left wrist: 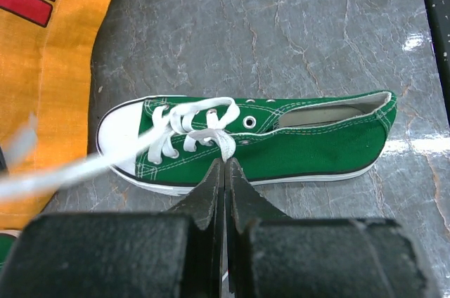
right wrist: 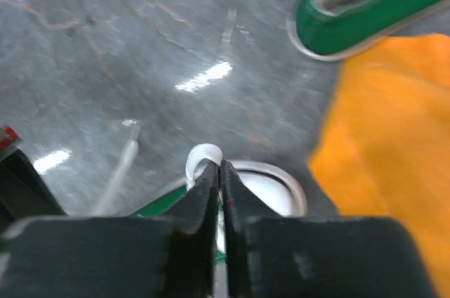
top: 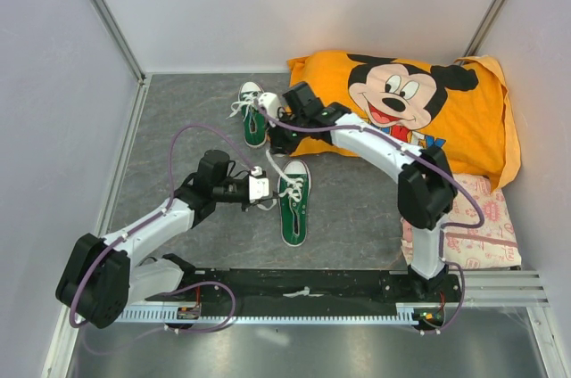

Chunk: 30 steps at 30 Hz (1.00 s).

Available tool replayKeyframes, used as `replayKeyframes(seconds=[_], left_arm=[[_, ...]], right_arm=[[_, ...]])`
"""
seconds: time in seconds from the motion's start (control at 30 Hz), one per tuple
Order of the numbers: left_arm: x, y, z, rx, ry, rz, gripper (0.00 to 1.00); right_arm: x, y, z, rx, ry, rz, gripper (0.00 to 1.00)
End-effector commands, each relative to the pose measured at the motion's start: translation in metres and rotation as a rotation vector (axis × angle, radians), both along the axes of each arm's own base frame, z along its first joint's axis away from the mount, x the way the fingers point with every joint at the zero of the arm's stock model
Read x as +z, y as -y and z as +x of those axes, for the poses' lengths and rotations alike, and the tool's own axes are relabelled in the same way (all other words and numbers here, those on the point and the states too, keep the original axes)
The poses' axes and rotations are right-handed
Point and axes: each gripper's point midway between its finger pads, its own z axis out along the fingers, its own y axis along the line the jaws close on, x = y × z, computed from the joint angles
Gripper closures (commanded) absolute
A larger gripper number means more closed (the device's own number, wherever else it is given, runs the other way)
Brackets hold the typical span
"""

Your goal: Tie the shoes

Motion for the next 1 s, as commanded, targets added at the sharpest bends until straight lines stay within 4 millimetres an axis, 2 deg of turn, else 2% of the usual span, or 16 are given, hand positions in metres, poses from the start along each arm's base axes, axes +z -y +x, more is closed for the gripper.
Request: replayKeyframes(seconds=[0.0, 0.03, 0.07, 0.13, 0.17, 0.23, 0.3, 0.43, 0.5, 0.6, 0.97], left_arm=[[0.01, 0.003, 0.001, -0.026, 0.079, -0.025, 0.98], [0.011, 0.003, 0.003, -0.019, 0.078, -0.025, 0.98], [0.009, 0.003, 0.004, -0.008, 0.071, -0.022, 0.99], [0.009, 0.003, 0.006, 0.001, 0.067, -0.026, 0.98], [0.007, 0.003, 0.006, 0.0, 0.061, -0.026, 0.98], [0.008, 0.005, 0.008, 0.008, 0.063, -0.036, 0.98], [0.006, 0.006, 0.012, 0.017, 0.055, -0.034, 0.98], [0.004, 0.008, 0.018, 0.021, 0.062, -0.03, 0.98], [0.003, 0.01, 0.021, 0.021, 0.06, -0.028, 0.98], [0.002, 0.011, 0.023, 0.021, 0.057, -0.027, 0.99], [0.004, 0.011, 0.025, 0.038, 0.049, -0.041, 0.98]], right_arm=[[0.017, -0.033, -0.012, 0.081, -0.035, 0.067, 0.7], [0.015, -0.028, -0.016, 0.096, -0.054, 0.035, 0.51], [0.016, -0.023, -0.017, 0.099, -0.059, 0.021, 0.44], [0.015, -0.005, -0.021, 0.093, -0.084, -0.008, 0.31], [0.026, 0.002, -0.023, 0.093, -0.069, 0.003, 0.28], [0.024, 0.018, -0.03, 0.087, -0.102, -0.004, 0.23], [0.032, 0.028, -0.04, 0.105, -0.111, 0.002, 0.23], [0.021, 0.04, -0.079, 0.156, -0.253, 0.009, 0.25], [0.016, 0.039, -0.095, 0.178, -0.326, 0.028, 0.27], [0.014, 0.039, -0.107, 0.194, -0.381, 0.05, 0.27], [-0.006, 0.026, -0.107, 0.168, -0.498, 0.075, 0.32]])
